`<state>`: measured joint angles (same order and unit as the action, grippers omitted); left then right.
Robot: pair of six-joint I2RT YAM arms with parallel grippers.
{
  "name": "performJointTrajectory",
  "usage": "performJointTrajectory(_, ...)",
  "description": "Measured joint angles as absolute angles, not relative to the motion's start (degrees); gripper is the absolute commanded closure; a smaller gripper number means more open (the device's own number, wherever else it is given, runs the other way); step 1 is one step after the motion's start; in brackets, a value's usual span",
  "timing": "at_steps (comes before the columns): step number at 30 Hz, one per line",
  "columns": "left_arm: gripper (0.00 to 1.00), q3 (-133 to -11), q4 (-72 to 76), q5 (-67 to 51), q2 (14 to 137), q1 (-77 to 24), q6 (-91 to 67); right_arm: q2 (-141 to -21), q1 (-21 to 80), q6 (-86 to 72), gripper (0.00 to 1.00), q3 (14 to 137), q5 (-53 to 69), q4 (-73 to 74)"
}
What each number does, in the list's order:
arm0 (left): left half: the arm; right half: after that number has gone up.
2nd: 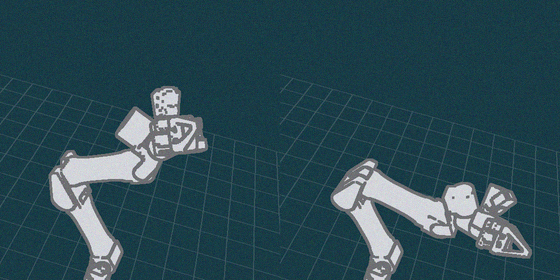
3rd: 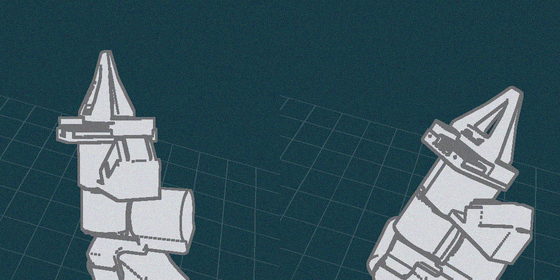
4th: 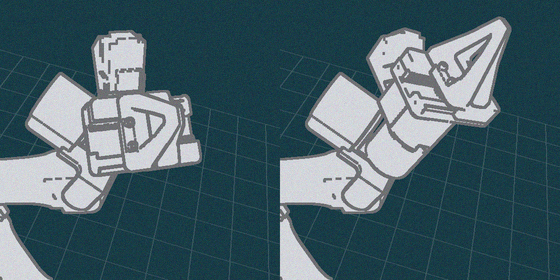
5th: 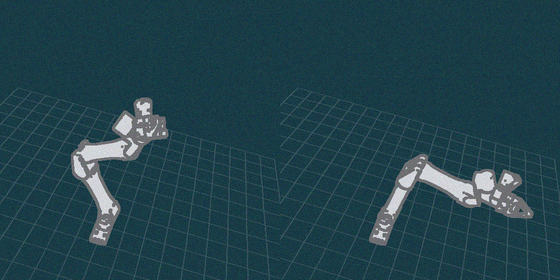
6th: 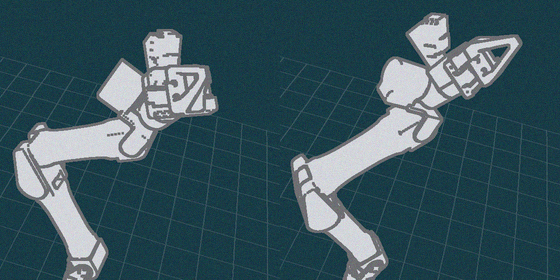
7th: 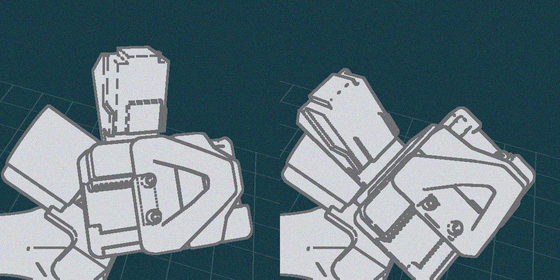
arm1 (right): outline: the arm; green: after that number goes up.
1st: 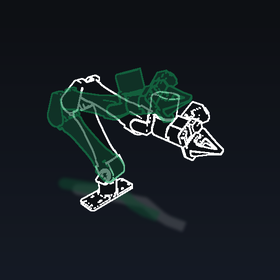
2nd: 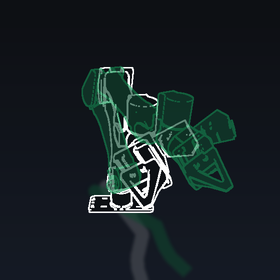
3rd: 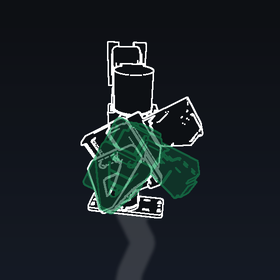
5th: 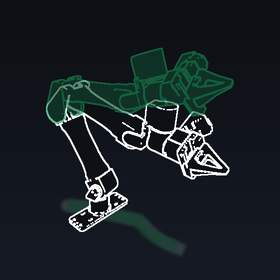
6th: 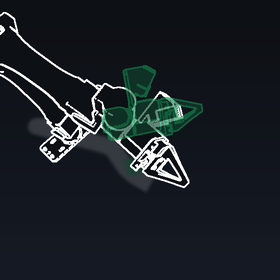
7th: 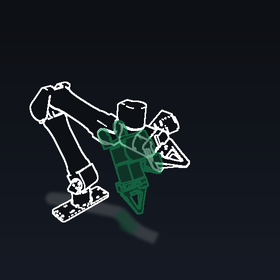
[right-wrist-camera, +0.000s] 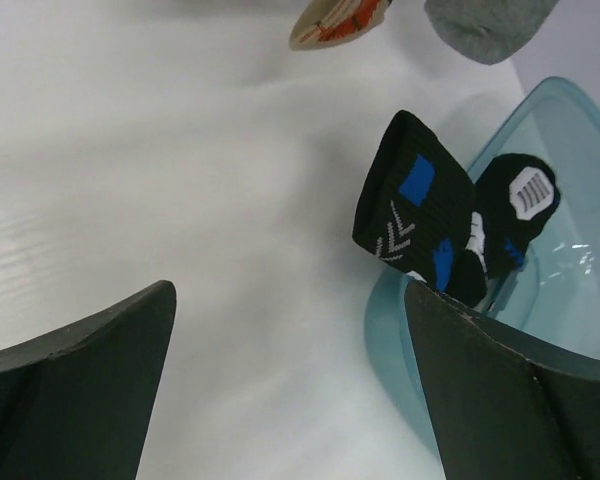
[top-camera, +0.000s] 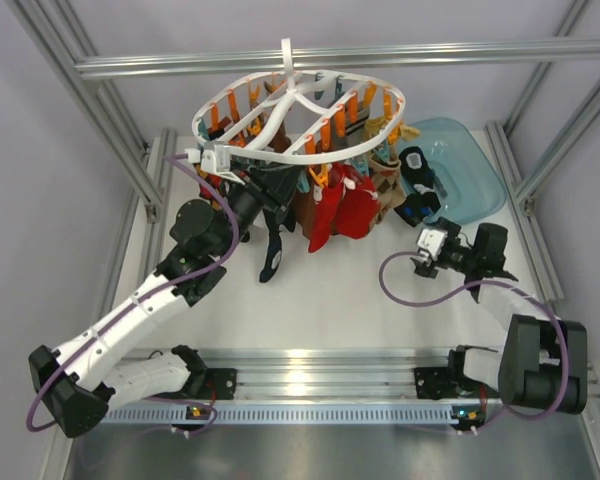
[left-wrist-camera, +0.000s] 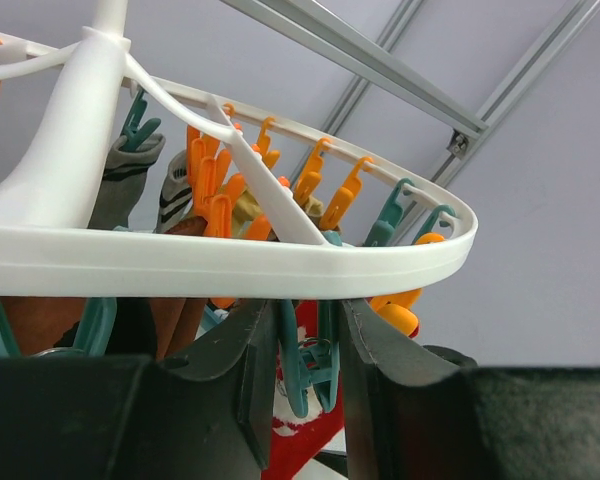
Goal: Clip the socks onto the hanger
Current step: Pick up the sock from the bin.
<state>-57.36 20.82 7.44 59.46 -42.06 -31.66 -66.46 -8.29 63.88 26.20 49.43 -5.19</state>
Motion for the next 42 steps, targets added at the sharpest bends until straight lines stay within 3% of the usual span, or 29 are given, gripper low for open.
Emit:
performJointTrajectory(5,1.0,-57.9,20.0,7.1,59.6,-42.0,-31.7,-73.3,-7.7,67.6,0.16,21.3,48.7,-24.1)
performJointTrajectory(11,1.0,-58.2,19.7,6.5,60.1,-42.0,-32.1,-83.1,-6.9,69.5,0.21,21.2,46.2,-41.7)
performJointTrajectory(19,1.0,-58.2,19.7,5.5,60.3,-41.6,-32.5,-89.0,-5.9,71.8,0.32,23.7,44.8,-48.9)
performJointTrajectory(22,1.0,-58.2,19.7,5.4,60.3,-41.5,-32.7,-89.3,-4.8,71.3,0.43,25.0,44.2,-49.8)
performJointTrajectory(24,1.0,-58.2,19.7,5.3,60.3,-41.4,-32.9,-89.7,-4.1,70.1,0.57,26.1,43.6,-50.2)
performJointTrajectory(25,1.0,-58.2,19.7,5.3,60.3,-41.4,-32.9,-89.7,-4.0,70.0,0.57,26.2,43.5,-50.3)
performJointTrajectory(29,1.0,-58.3,19.7,5.1,60.5,-41.4,-32.9,-89.9,-3.5,67.7,0.83,28.3,42.3,-49.6)
performJointTrajectory(33,1.0,-58.4,19.6,4.9,60.7,-41.4,-33.0,-89.9,-3.5,65.3,1.0,29.7,41.1,-49.5)
performJointTrajectory(42,1.0,-58.9,19.4,4.1,61.2,-41.3,-32.9,-85.0,-4.0,55.1,1.0,32.1,38.7,-43.2)
